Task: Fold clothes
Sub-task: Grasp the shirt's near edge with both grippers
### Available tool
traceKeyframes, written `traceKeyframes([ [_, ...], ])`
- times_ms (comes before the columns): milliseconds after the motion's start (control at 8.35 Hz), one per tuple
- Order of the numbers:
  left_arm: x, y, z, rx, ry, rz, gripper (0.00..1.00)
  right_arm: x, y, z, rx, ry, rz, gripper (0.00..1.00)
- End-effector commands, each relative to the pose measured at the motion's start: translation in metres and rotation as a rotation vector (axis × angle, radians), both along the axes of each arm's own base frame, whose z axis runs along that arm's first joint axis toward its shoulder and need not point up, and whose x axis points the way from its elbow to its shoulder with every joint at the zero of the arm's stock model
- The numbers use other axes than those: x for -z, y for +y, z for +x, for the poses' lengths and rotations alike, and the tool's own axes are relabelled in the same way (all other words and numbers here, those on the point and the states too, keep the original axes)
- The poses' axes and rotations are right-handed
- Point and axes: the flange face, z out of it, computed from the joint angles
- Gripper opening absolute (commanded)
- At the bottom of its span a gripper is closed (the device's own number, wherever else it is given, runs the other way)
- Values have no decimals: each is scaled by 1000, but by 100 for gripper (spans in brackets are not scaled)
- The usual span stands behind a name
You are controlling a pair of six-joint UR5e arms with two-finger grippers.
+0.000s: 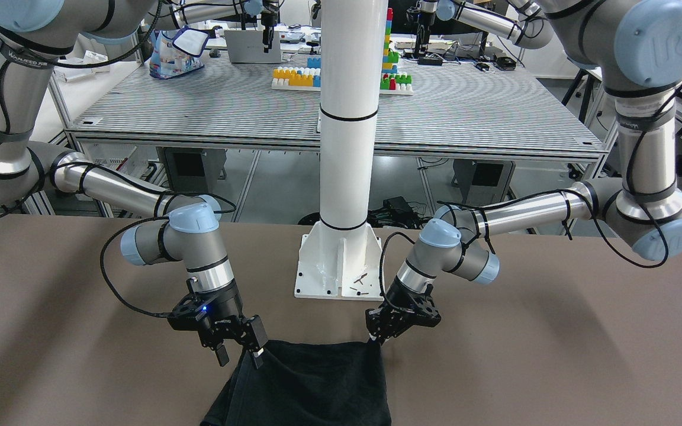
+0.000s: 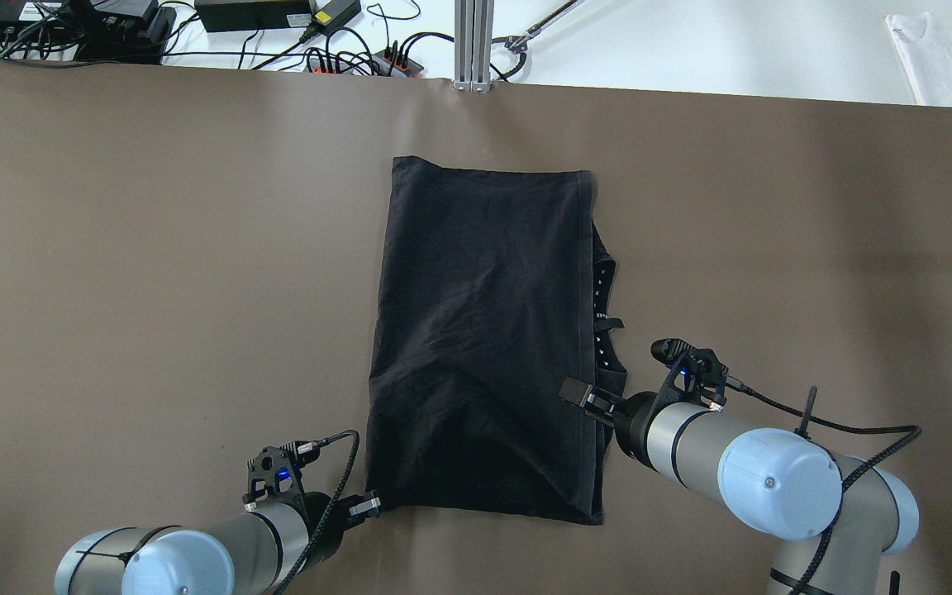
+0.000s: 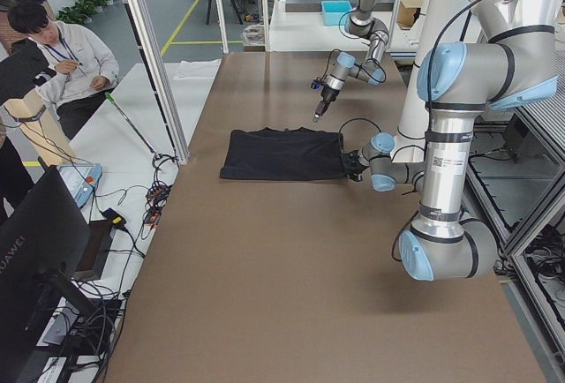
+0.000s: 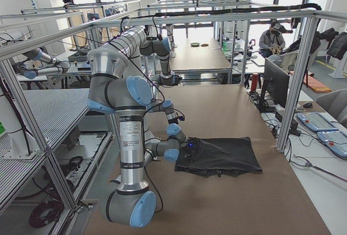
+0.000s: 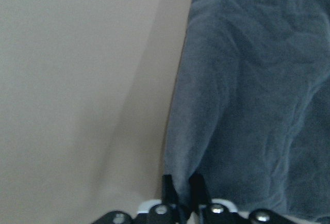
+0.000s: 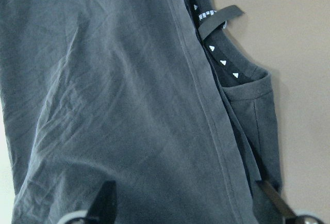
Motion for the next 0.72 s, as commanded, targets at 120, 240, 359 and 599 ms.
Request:
traceKeyframes([
  [120,1,0,-1,-1,2,9,0,-3,1,-3,-8,6,-14,94],
  [240,2,0,0,-1,2,9,0,-22,1,-19,-41,21,-73,93],
  [359,2,0,0,-1,2,9,0,-44,1,-32,-51,55,-106,92],
  [599,1,-1,0,1,1,10,0,-56,13,-44,-55,59,-163,92],
])
